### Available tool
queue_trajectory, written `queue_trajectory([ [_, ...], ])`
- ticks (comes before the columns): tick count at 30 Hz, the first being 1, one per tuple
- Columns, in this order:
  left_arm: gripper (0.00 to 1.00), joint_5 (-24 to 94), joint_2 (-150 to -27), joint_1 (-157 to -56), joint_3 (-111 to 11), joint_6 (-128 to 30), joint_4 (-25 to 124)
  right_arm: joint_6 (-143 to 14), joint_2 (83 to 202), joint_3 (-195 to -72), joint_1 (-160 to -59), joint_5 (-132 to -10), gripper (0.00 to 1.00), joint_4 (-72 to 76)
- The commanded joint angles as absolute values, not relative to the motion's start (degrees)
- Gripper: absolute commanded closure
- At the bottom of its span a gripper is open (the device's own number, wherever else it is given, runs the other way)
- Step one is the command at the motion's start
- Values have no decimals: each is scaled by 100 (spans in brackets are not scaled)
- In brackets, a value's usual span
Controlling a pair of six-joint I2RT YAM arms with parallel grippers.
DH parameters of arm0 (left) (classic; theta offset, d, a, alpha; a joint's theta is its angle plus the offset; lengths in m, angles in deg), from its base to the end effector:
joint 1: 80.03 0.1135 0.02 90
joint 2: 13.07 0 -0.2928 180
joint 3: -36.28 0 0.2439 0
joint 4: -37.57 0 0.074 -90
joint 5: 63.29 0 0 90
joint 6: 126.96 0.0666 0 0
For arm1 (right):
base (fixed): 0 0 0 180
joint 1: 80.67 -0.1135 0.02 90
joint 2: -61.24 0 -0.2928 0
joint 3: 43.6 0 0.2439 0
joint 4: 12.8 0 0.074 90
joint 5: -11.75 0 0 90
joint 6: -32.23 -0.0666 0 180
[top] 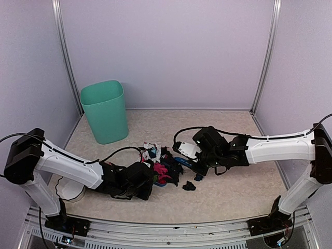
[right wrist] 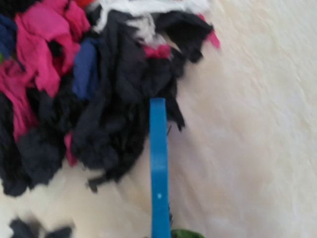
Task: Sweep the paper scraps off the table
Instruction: Sweep the paper scraps into the dustpan, then dump the paper scraps in the dustpan into the trash bin.
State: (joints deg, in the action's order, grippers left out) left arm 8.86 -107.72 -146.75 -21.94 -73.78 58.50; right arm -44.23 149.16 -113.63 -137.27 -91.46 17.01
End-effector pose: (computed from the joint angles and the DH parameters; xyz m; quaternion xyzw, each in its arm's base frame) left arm 0.1429 -0.2804 0.1448 0.2025 0.9272 -0.1259 0.2887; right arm 0.1971 0.2712 0.2285 -0.4983 0.7821 0.0317 0.3728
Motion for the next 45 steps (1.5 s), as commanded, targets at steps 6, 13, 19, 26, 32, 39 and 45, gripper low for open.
queue_trajectory([
  [6, 100, 594, -10807, -14794, -2042, -7226, 5410, -4830, 13940, -11020, -13445, -9740, 100, 2061],
  [13, 100, 388, -10633, -14817, -2114, -7179, 5343, -5297, 13422, -10796, -13013, -9877, 100, 2248],
  [19, 100, 210, -10359, -14819, -2290, -7127, 5535, -5645, 13061, -10656, -12719, -9919, 100, 2240],
  [26, 100, 59, -10081, -14781, -2567, -7022, 6005, -5854, 12821, -10562, -12564, -9969, 100, 2222],
  [32, 100, 27, -9805, -14666, -2818, -6941, 6373, -5956, 12793, -10540, -12494, -10060, 100, 2233],
  [39, 100, 31, -9463, -14453, -3175, -6804, 6883, -5997, 12769, -10510, -12455, -10023, 100, 2189],
  [45, 100, 200, -9229, -14119, -3666, -6669, 7500, -5946, 12814, -10563, -12445, -10012, 100, 2161],
])
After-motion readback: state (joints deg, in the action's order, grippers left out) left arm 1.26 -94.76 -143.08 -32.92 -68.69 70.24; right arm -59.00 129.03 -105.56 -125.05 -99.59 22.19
